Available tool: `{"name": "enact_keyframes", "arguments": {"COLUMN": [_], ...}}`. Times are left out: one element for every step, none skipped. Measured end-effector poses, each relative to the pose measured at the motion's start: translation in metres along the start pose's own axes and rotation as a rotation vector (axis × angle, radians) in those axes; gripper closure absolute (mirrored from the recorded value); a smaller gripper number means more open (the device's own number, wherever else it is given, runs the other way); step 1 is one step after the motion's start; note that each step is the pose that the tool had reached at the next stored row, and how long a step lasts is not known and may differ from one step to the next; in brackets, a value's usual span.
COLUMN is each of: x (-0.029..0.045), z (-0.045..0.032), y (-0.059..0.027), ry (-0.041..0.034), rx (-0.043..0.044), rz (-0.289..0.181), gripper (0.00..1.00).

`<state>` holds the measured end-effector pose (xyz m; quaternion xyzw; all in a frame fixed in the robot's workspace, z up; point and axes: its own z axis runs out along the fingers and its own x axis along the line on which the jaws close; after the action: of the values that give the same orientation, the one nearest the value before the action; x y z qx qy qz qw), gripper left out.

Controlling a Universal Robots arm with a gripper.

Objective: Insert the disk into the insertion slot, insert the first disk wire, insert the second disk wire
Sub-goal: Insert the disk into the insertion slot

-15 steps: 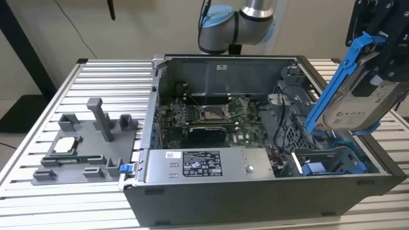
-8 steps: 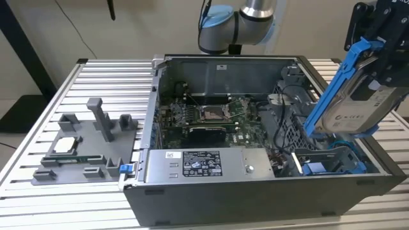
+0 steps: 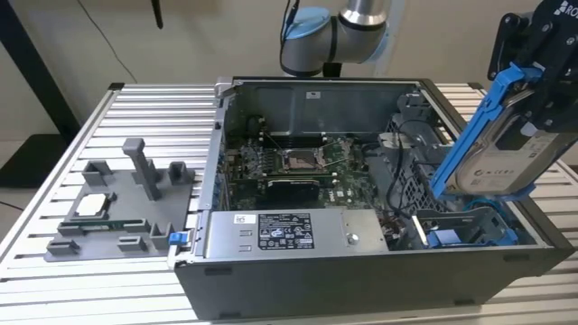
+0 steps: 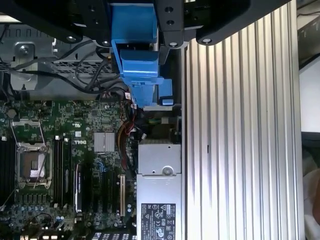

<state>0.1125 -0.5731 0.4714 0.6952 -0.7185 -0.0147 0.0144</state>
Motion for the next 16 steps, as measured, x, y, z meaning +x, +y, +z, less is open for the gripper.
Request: {"name": "enact_keyframes", "arguments": {"x": [0.0003,0.0004,0.0007,0.0008,0.0009,0.001,0.0011,0.0012,0.0012,0.0012,0.0012,0.0012,0.0012,0.0012,0.0012,0.0012], "z": [0.0008,0.0013,0.002,0.0025,0.0031,0.0036,0.0038,0.0038,0.0041,0.0043,0.0043,0.0043,0.0043,0.0044,0.0046,0.005], "y": [-0.0004,-0.0007,-0.0012,-0.0014,-0.0016,-0.0017,-0.002,-0.002,-0.002,-0.002,-0.002,-0.002,-0.002,-0.002,-0.002,-0.0021], "ry": [0.0,0.0001,0.0,0.0,0.0,0.0,0.0001,0.0001,-0.0001,-0.0001,-0.0001,0.0,-0.0001,-0.0001,-0.0002,-0.0004], "rx": [-0.0003,-0.0005,-0.0007,-0.0008,-0.0009,-0.0008,-0.0008,-0.0008,-0.0008,-0.0009,-0.0009,-0.0008,-0.0009,-0.0009,-0.0009,-0.0009], "rz": [0.001,0.001,0.002,0.002,0.003,0.003,0.003,0.003,0.003,0.003,0.003,0.003,0.003,0.003,0.003,0.003], "gripper": [1.0,1.0,1.0,1.0,1.0,1.0,1.0,1.0,1.0,1.0,1.0,1.0,1.0,1.0,1.0,1.0]}}
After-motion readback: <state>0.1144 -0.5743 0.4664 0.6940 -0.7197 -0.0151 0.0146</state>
